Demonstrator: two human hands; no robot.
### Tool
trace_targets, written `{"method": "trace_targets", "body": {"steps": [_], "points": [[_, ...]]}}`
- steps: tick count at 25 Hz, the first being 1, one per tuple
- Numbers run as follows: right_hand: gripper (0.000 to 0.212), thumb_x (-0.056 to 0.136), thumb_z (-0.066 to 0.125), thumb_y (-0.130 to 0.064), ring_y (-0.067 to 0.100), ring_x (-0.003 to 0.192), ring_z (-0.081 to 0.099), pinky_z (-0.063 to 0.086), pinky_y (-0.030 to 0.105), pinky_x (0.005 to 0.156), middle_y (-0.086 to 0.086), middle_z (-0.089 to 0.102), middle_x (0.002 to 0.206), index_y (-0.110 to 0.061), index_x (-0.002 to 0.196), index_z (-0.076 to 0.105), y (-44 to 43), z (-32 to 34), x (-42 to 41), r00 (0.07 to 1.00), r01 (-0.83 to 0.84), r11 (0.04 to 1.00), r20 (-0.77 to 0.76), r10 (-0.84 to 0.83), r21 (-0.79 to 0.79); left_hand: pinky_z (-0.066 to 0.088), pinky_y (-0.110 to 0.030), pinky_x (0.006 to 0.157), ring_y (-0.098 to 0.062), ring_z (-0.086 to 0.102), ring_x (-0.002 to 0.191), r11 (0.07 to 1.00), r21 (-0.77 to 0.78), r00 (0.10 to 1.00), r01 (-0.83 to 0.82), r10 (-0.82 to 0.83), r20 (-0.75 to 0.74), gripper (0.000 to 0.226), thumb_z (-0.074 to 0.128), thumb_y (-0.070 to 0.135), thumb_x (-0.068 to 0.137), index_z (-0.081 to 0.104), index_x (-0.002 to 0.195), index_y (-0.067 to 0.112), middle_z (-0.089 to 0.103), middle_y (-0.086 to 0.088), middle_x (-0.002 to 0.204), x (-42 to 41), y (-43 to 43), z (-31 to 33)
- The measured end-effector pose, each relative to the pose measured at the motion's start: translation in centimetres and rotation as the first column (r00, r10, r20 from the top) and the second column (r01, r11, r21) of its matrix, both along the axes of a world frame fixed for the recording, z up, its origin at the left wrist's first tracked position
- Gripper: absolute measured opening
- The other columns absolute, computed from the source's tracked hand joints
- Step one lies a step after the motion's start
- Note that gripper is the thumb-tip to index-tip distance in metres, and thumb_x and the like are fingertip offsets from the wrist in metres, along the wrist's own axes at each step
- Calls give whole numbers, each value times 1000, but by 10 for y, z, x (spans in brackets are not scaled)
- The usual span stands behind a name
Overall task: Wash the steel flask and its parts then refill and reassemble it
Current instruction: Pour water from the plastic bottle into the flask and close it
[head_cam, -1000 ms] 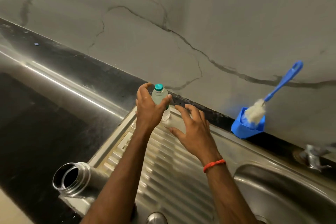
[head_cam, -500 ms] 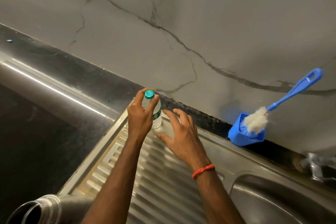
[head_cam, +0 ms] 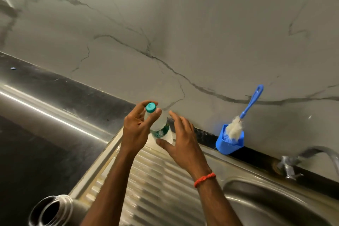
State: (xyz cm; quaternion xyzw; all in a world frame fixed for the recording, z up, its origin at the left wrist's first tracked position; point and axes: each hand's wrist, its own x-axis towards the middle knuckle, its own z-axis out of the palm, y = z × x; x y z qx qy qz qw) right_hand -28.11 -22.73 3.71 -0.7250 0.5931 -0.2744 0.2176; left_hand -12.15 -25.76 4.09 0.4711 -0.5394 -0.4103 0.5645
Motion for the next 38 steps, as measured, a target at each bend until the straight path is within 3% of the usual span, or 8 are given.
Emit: {"method": "trace_targets", "body": {"steps": [3,6,13,17,21,26,32,38], "points": [[104,76,79,-52,10,139,34,42,32,108,-11,32,154,-42,154,12,25,12,-8,987,-22,999,158,16,41,62,-35,66,-23,72,101,978,36,977,207,-204,-55,28,69,37,92,66,115,21,72,4,105,-8,31,26],[116,66,90,-46,6,130,48,50,30,103,-23,46,141,-49,152,12,61,26,-28,939,-74,991,341,31,115,64,-41,70,-24,73,101,936,42,937,348,-349,10,28,68,36,94,66,116,19,74,-1,107,-21,68,50],[98,65,93,-23,5,126,55,52,28,100,-20,56,135,-45,143,37,140,32,-50,806,-121,990,590,51,79,63,-32,65,-19,74,96,893,24,892,450,-451,37,28,67,35,83,69,108,21,76,-1,103,-48,146,84],[99,69,91,-25,4,125,55,50,31,104,-18,56,136,-40,147,34,172,31,-59,815,-121,989,578,48,88,63,-34,68,-16,74,101,874,87,873,478,-483,58,32,65,39,85,70,116,31,77,6,110,-53,178,86],[95,68,92,-24,9,118,62,53,33,99,-12,64,129,-36,146,40,199,25,-61,838,-117,989,544,50,91,63,-35,76,-21,75,100,898,92,902,429,-431,-5,32,68,30,87,75,115,16,78,-3,107,-54,201,78],[78,57,96,-34,-5,90,65,47,9,73,-21,70,97,-35,126,59,231,22,-57,908,76,996,409,-86,42,61,-38,82,-28,76,87,979,-18,979,203,-204,-24,22,81,16,83,80,98,1,79,-11,90,-66,231,57],[74,58,93,-48,3,90,66,55,20,77,-15,70,100,-33,120,57,252,15,-56,919,179,984,352,-176,25,62,-31,72,-16,76,76,997,-69,995,-25,31,97,42,86,47,68,81,89,11,79,2,81,-84,252,49],[69,57,94,-42,3,90,68,57,27,80,-13,72,100,-29,116,61,263,19,-70,911,107,993,396,-117,49,58,-35,95,-21,70,112,923,-16,923,385,-385,7,40,64,37,90,73,120,13,76,0,118,-72,254,45]]}}
